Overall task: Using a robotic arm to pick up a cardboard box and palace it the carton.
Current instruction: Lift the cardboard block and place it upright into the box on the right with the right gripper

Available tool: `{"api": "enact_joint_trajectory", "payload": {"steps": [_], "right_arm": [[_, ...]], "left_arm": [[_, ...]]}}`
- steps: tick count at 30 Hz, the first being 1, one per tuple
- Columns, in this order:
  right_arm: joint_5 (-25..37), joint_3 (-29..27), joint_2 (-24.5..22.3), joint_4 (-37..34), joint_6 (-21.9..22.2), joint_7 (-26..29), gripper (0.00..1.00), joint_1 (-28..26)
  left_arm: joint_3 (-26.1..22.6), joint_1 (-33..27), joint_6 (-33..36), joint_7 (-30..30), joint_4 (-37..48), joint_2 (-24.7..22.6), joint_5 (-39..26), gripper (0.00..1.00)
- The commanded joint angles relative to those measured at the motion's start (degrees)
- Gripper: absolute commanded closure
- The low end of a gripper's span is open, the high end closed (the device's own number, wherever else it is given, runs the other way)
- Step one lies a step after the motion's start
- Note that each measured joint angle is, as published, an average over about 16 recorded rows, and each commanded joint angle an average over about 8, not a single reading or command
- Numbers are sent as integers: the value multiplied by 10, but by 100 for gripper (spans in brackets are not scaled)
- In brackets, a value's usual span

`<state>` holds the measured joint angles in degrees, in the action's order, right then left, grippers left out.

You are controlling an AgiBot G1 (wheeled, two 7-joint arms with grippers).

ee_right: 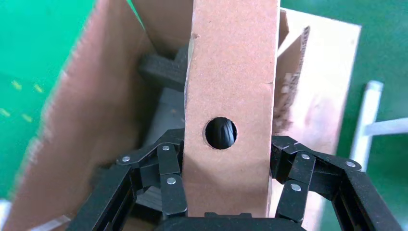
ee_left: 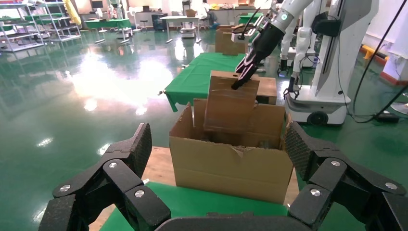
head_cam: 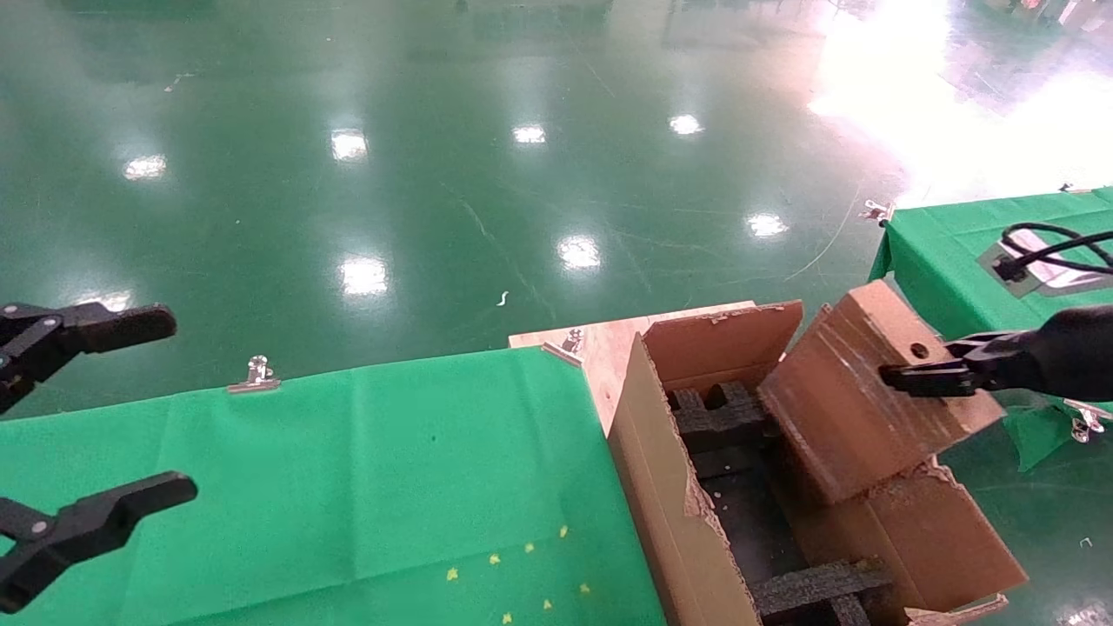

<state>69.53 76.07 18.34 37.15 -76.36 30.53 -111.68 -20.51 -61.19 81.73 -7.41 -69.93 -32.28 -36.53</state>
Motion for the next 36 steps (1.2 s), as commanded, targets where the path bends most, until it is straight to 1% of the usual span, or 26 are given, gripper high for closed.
{"api": "enact_joint_trajectory", "payload": {"steps": [1,10,21,29,36], "right_arm": [[-9,1,-4,3,10,28,100,10],[-7,3,-2,1,18,31,100,14],[23,23,10,1,67,79,100,42],[35,38,13,22,99,115,100,70],[41,49,18,46,136,143,100,98]], "left_arm": [[0,0,0,0,0,0,0,0],[0,0,0,0,0,0,0,0],[0,0,0,0,0,0,0,0],[0,0,0,0,0,0,0,0],[0,0,0,0,0,0,0,0]]}}
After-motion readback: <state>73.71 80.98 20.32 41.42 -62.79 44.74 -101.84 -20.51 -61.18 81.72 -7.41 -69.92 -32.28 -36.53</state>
